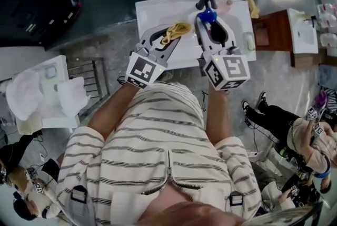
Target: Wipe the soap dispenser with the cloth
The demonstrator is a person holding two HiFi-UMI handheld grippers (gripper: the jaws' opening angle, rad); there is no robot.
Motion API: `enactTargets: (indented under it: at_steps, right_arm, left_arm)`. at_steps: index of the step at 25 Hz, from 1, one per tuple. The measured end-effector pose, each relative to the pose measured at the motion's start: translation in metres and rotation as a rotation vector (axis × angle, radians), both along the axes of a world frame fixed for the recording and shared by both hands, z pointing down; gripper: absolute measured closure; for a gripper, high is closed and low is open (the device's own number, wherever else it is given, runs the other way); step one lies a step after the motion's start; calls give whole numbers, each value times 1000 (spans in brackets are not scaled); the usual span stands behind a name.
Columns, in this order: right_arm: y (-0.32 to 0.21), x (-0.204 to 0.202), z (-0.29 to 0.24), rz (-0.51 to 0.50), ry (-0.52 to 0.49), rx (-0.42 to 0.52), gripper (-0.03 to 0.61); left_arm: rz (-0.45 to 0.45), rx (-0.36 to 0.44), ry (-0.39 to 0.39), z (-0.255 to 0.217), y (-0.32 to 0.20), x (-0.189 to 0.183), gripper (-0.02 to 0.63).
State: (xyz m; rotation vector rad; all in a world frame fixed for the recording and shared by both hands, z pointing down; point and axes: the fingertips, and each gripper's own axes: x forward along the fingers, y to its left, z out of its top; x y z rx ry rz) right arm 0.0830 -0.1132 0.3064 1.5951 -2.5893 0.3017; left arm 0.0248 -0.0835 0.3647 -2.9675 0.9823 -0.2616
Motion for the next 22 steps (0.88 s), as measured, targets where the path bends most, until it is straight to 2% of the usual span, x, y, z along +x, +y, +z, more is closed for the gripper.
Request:
enactTargets:
  at_steps: [9,17,22]
  right_arm:
    - [2,3,0,-27,18,18,453]
    - [7,1,0,-99,3,34,453]
    - [10,-2,-1,-162,10,50,453]
  left_arm:
    - [-27,9,23,-10,-19,-4,518]
    - [50,10,9,-9,-23,-3,518]
    - [138,14,8,-9,-22,0,518]
